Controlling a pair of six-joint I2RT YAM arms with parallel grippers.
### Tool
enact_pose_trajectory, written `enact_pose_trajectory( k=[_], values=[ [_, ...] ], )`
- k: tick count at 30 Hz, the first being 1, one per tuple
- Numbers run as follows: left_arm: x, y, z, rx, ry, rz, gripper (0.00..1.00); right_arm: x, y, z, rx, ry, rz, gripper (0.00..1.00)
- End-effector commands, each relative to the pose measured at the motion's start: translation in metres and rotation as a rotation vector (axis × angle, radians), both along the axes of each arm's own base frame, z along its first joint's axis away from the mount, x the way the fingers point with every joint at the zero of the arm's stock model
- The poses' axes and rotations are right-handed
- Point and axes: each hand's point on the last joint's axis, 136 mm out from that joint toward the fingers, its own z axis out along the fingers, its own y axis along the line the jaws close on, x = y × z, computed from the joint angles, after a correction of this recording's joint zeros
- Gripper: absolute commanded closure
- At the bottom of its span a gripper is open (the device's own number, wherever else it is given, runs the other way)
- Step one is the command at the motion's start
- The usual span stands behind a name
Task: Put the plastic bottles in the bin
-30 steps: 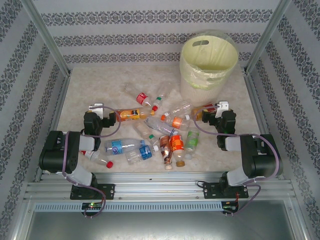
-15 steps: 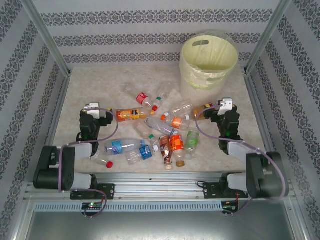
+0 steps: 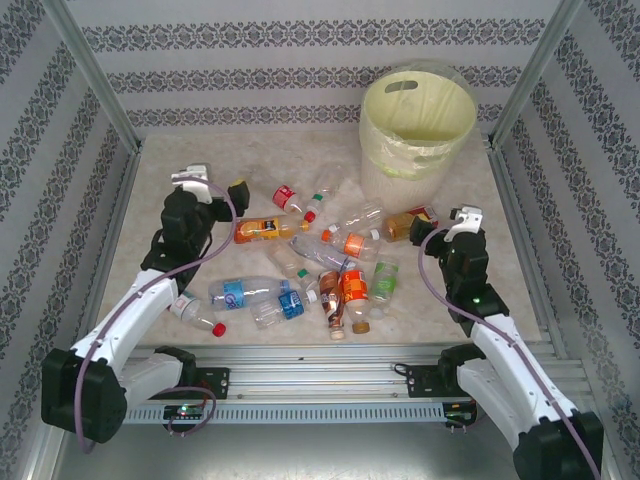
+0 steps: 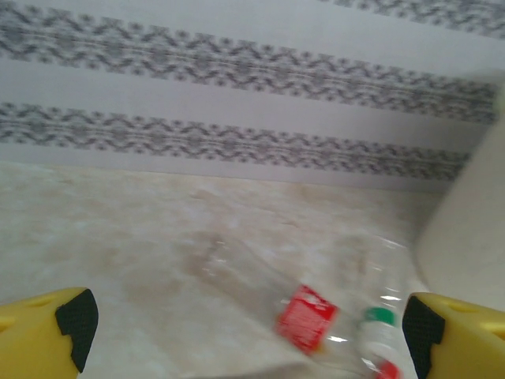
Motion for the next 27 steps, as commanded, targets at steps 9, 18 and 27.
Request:
enact_pose_trajectory(
  k=[9, 18, 27],
  values=[
    [-0.023, -0.109, 0.038, -0.037, 0.194, -0.420, 0.00, -0.055, 0.021, -0.036, 0.120, 0.288, 0.000, 0.02],
    [-0.025, -0.156, 0.070, 0.004, 0.098, -0.705, 0.00, -0.076, 0.049, -0.054, 0.123, 0.483, 0.071, 0.02],
    [-0.037, -0.155, 0.049, 0.064, 0.095, -0.751, 0.00, -0.080, 0.075, -0.067, 0.075, 0.620, 0.114, 0.06]
  ],
)
